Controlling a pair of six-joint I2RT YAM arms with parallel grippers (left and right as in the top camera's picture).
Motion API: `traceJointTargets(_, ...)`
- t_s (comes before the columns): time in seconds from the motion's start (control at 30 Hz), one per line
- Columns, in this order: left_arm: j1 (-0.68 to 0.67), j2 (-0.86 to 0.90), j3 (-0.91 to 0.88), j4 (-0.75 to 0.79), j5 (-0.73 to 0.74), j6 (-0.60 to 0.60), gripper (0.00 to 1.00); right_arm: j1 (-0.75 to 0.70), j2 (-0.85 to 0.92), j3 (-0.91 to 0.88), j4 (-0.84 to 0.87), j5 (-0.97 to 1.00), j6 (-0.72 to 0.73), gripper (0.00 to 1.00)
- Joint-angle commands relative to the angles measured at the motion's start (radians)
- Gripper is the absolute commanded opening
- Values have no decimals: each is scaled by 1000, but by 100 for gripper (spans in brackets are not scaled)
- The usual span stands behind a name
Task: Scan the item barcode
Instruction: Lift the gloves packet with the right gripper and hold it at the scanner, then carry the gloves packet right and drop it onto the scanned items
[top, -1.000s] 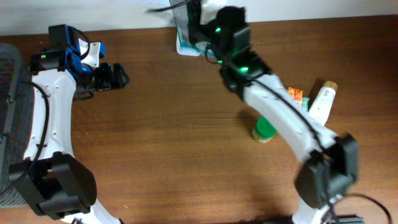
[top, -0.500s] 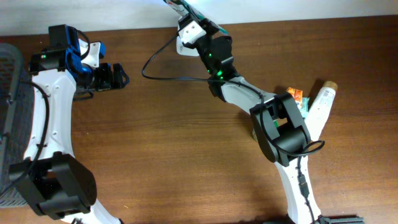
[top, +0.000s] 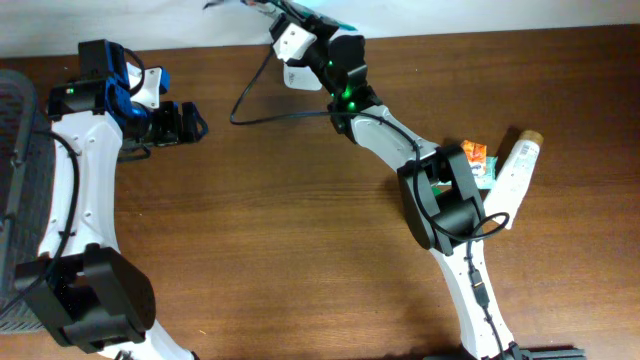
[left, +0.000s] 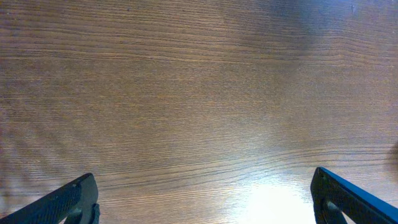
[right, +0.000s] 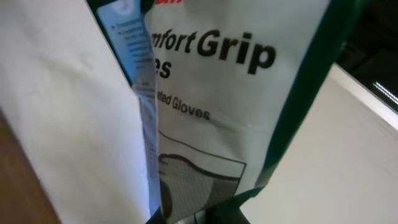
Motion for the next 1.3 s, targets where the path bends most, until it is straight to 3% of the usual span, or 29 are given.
traceJointTargets(0.0, 2, 0, 6, -1, 4, 2, 99, -2, 17, 26, 3, -31, -29, 4)
traceJointTargets(0.37, 2, 0, 6, -1, 4, 2, 100, 0, 3, 26, 4, -46, -8, 4)
traceJointTargets(0.53, 2, 0, 6, -1, 4, 2, 99, -42, -97, 26, -45, -46, 285, 4)
traceJointTargets(0.63, 2, 0, 6, -1, 4, 2, 99, -85, -224, 26, -261, -47, 427, 4)
traceJointTargets(0.83, 2, 0, 6, -1, 4, 2, 99, -123, -459, 26, -873, -97, 496, 4)
traceJointTargets(1.03, 2, 0, 6, -1, 4, 2, 99, -200, -632, 26, -1411, -95, 765, 4)
traceJointTargets(1.27, 2, 0, 6, -1, 4, 2, 99, -444, -674, 26, -1934, -94, 781, 4)
